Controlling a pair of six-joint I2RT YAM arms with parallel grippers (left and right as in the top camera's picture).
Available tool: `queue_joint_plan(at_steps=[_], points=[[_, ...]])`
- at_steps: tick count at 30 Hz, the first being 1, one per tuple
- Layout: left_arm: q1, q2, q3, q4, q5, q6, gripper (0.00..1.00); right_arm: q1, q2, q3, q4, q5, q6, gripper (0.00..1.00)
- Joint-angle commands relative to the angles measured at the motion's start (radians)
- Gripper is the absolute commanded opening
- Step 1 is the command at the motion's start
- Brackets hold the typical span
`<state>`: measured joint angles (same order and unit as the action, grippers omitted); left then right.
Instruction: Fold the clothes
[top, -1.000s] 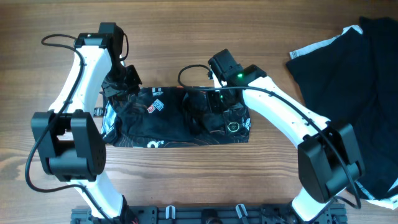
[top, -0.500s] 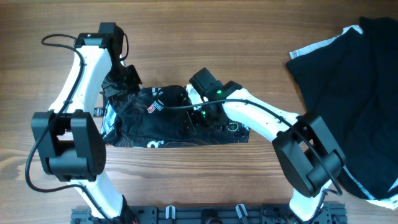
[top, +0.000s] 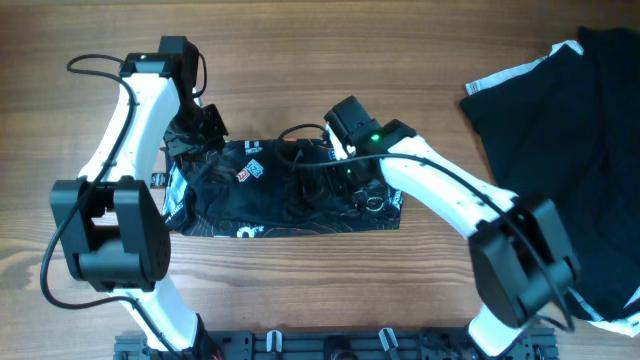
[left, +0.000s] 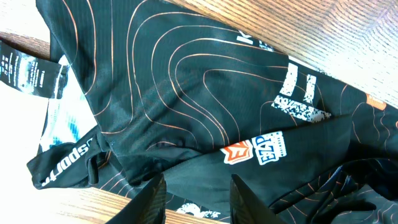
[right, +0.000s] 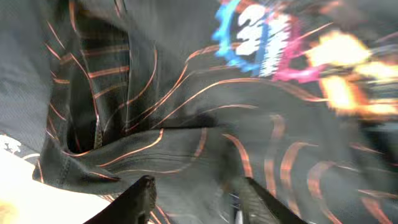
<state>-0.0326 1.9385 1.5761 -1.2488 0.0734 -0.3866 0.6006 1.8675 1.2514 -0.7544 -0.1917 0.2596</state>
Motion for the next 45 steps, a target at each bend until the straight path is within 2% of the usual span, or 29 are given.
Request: queue_joint_plan(at_steps=[1, 4, 5, 6, 7, 8, 9, 11, 14, 16, 17, 19, 21, 22, 23, 26, 32, 34, 36, 37, 38, 40, 41, 43, 44, 45], points=[[-0.003, -0.006, -0.005, 0.003, 0.008, 0.016, 0.33, 0.005, 0.073, 0.002, 0.007, -0.311, -0.075, 0.44], [-0.003, -0.006, -0.005, 0.003, 0.008, 0.016, 0.34, 0.025, 0.073, 0.002, 0.000, -0.386, -0.085, 0.42], [-0.003, -0.006, -0.005, 0.003, 0.008, 0.016, 0.34, 0.034, 0.073, 0.002, -0.013, -0.397, -0.098, 0.39], [-0.003, -0.006, -0.005, 0.002, 0.008, 0.016, 0.33, 0.042, 0.073, 0.002, -0.023, -0.414, -0.114, 0.33], [-0.003, -0.006, -0.005, 0.002, 0.008, 0.016, 0.34, 0.048, 0.073, 0.002, -0.028, -0.424, -0.122, 0.23], [-0.003, -0.006, -0.005, 0.003, 0.008, 0.016, 0.34, 0.052, 0.073, 0.002, -0.032, -0.423, -0.121, 0.05], [-0.003, -0.006, -0.005, 0.002, 0.008, 0.016, 0.34, 0.053, 0.072, 0.002, -0.031, -0.422, -0.116, 0.04], [-0.003, -0.006, -0.005, 0.003, 0.008, 0.016, 0.34, 0.053, 0.072, 0.005, -0.028, -0.431, -0.122, 0.04], [-0.003, -0.006, -0.005, 0.003, 0.008, 0.016, 0.34, 0.055, 0.070, 0.008, -0.037, -0.522, -0.237, 0.08], [-0.003, -0.006, -0.005, 0.003, 0.008, 0.016, 0.33, 0.053, 0.066, 0.008, -0.040, -0.488, -0.229, 0.18], [-0.003, -0.006, -0.005, 0.003, 0.008, 0.016, 0.33, 0.051, 0.057, 0.013, -0.040, -0.457, -0.216, 0.24], [-0.003, -0.006, -0.005, 0.003, 0.004, 0.016, 0.34, 0.046, 0.010, 0.046, -0.043, -0.329, -0.172, 0.27], [-0.003, -0.006, -0.005, 0.003, 0.004, 0.016, 0.34, 0.043, -0.036, 0.072, -0.040, -0.180, -0.117, 0.36], [-0.003, -0.006, -0.005, 0.003, 0.004, 0.016, 0.34, 0.043, -0.059, 0.076, -0.034, -0.085, -0.072, 0.47], [-0.003, -0.006, -0.005, 0.004, 0.004, 0.016, 0.34, 0.043, -0.073, 0.076, -0.032, -0.014, -0.048, 0.51], [-0.003, -0.006, -0.005, 0.007, 0.004, 0.016, 0.34, 0.045, -0.051, 0.075, -0.035, -0.029, -0.050, 0.47], [-0.003, -0.006, -0.005, 0.010, 0.004, 0.016, 0.34, 0.077, 0.077, 0.075, -0.032, -0.080, -0.039, 0.46], [-0.003, -0.006, -0.005, 0.010, 0.004, 0.016, 0.34, 0.084, 0.101, 0.075, -0.032, -0.087, -0.039, 0.37], [-0.003, -0.006, -0.005, 0.010, 0.004, 0.016, 0.34, 0.087, 0.110, 0.075, -0.032, -0.097, -0.024, 0.21], [-0.003, -0.006, -0.005, 0.011, 0.004, 0.016, 0.34, 0.087, 0.110, 0.075, -0.032, -0.098, -0.020, 0.09], [-0.003, -0.006, -0.005, 0.011, 0.004, 0.016, 0.34, 0.087, 0.110, 0.075, -0.033, -0.101, -0.020, 0.04], [-0.003, -0.006, -0.005, 0.010, 0.004, 0.016, 0.34, 0.087, 0.109, 0.075, -0.031, -0.197, -0.054, 0.04], [-0.003, -0.006, -0.005, 0.011, 0.004, 0.016, 0.34, 0.087, 0.109, 0.075, -0.029, -0.307, -0.146, 0.04], [-0.003, -0.006, -0.005, 0.011, 0.004, 0.016, 0.34, 0.087, 0.109, 0.075, -0.034, -0.415, -0.240, 0.04], [-0.003, -0.006, -0.005, 0.011, 0.004, 0.016, 0.34, 0.087, 0.109, 0.075, -0.034, -0.415, -0.242, 0.08], [-0.003, -0.006, -0.005, 0.011, 0.004, 0.016, 0.34, 0.087, 0.109, 0.075, -0.024, -0.412, -0.242, 0.17]])
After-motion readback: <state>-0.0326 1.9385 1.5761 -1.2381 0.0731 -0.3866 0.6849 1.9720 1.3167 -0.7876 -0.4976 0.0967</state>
